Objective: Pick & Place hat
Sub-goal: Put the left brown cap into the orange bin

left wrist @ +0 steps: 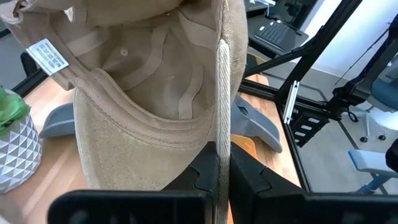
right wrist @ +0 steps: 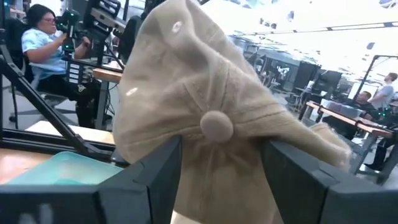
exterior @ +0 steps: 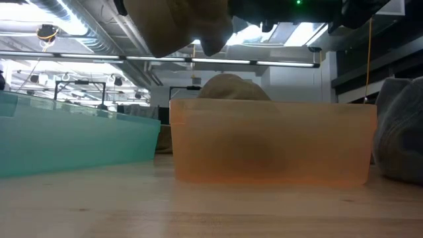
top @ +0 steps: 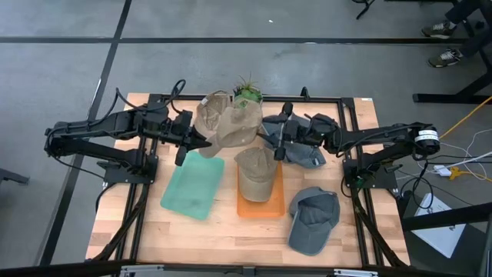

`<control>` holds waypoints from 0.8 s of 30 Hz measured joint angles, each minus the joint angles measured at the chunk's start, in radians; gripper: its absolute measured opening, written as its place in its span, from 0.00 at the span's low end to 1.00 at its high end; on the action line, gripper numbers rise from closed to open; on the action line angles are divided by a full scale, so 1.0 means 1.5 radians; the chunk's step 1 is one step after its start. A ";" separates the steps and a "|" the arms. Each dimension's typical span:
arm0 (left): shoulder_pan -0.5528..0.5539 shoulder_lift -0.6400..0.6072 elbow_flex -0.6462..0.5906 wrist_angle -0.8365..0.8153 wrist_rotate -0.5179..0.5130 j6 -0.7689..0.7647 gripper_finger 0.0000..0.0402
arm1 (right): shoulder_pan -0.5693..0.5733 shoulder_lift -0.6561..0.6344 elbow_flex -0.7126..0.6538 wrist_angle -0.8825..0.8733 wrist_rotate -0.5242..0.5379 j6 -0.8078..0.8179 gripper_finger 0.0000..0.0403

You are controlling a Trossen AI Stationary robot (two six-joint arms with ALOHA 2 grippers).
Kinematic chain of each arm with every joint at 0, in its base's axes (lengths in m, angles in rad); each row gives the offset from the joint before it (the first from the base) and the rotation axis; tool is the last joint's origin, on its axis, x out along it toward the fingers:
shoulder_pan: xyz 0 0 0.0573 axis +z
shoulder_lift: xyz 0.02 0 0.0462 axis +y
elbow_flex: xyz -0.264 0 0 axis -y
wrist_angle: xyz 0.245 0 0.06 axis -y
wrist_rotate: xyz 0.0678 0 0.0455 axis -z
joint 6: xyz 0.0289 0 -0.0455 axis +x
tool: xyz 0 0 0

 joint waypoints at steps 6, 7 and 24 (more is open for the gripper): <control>0.000 0.000 0.000 -0.008 0.000 0.000 0.03 | 0.000 0.000 0.000 0.006 -0.071 0.002 0.54; 0.000 0.000 0.000 -0.008 0.000 0.000 0.03 | 0.000 0.000 0.000 0.006 -0.081 0.003 0.54; 0.000 0.000 0.000 0.000 -0.007 0.000 0.03 | 0.000 0.000 0.000 0.006 -0.157 0.039 0.32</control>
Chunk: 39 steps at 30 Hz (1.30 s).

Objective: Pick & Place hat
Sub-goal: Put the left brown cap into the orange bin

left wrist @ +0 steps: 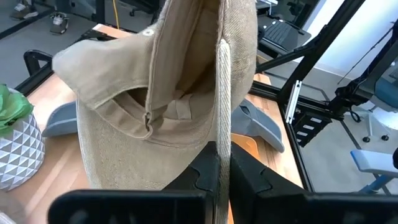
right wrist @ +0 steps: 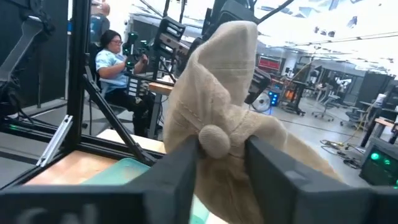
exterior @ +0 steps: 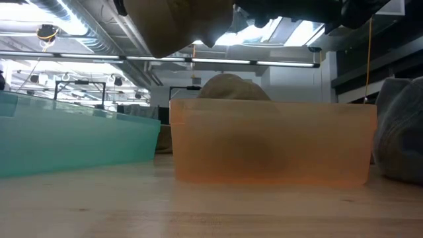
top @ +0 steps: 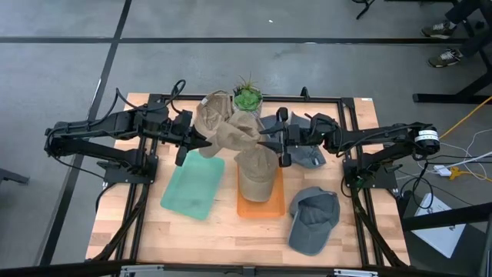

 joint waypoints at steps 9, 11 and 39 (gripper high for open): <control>0.000 0.000 0.000 0.002 -0.003 0.007 0.04 | 0.000 0.000 0.000 0.000 -0.038 0.003 0.06; 0.000 0.000 0.000 0.001 -0.004 0.024 0.05 | 0.000 0.000 0.000 0.000 -0.041 0.007 0.08; 0.000 0.000 0.000 -0.006 -0.083 0.070 0.44 | 0.001 0.000 0.111 -0.158 -0.073 0.185 0.07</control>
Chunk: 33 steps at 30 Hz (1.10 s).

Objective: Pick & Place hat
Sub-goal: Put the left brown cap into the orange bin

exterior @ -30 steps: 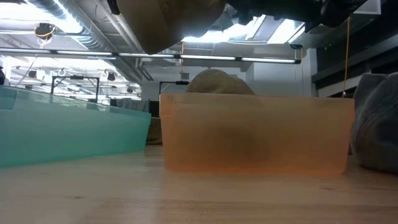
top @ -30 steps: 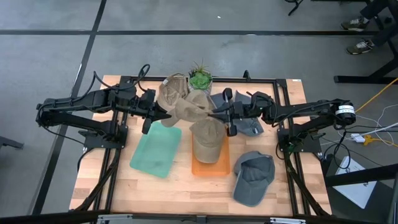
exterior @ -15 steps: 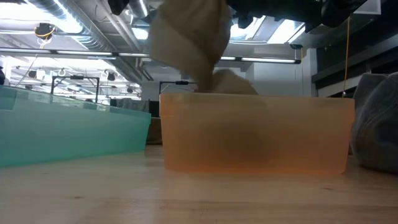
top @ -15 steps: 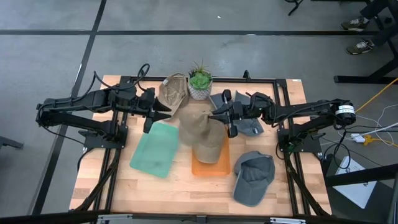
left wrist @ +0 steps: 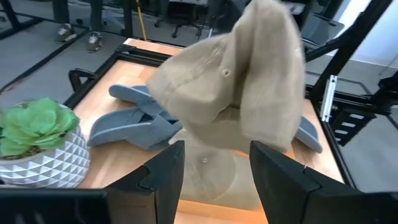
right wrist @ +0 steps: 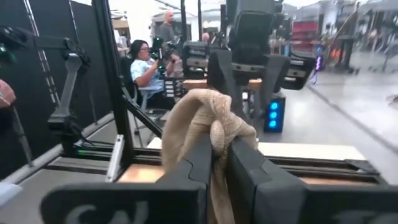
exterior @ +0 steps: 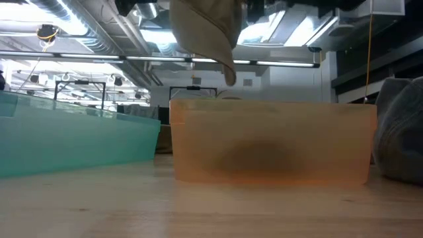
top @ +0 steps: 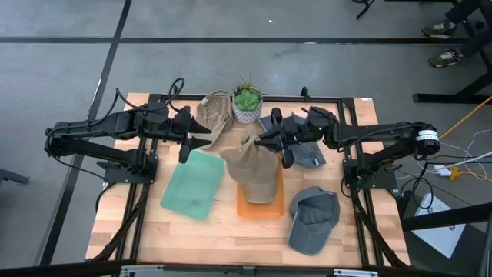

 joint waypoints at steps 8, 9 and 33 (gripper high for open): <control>0.000 0.000 0.000 -0.001 -0.038 0.003 0.44 | 0.017 0.000 0.175 -0.356 0.002 0.050 0.08; 0.000 0.000 0.000 -0.001 -0.042 0.008 0.44 | 0.021 0.000 0.202 -0.403 0.002 0.058 0.08; 0.000 0.000 0.000 -0.033 -0.051 0.033 0.44 | 0.044 0.000 0.422 -0.778 -0.004 0.221 0.08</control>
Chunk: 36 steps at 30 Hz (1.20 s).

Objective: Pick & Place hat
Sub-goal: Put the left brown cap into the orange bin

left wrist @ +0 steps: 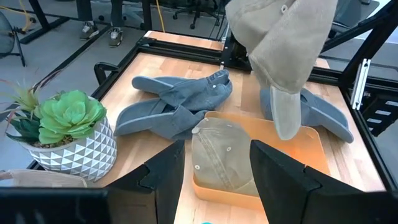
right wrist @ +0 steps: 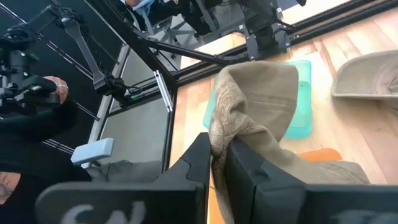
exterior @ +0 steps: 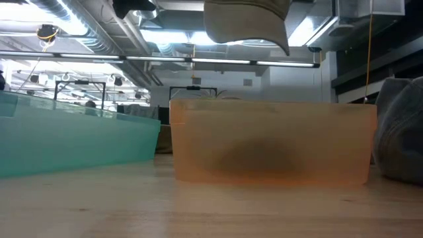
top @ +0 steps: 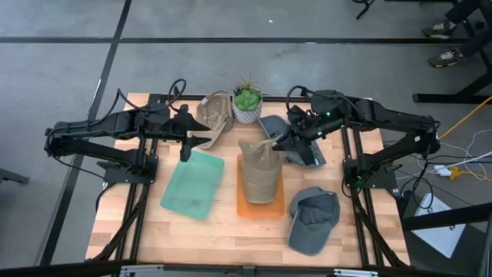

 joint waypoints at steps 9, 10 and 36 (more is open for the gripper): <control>0.000 0.000 0.000 0.000 0.000 0.001 0.44 | 0.017 0.000 0.000 -0.009 0.001 -0.028 0.08; 0.000 0.000 0.000 0.000 0.000 0.001 0.44 | 0.021 0.000 0.000 -0.011 0.001 -0.033 0.08; 0.000 0.000 0.000 0.000 0.003 -0.018 0.44 | 0.100 0.016 0.000 -0.059 0.061 -0.037 0.08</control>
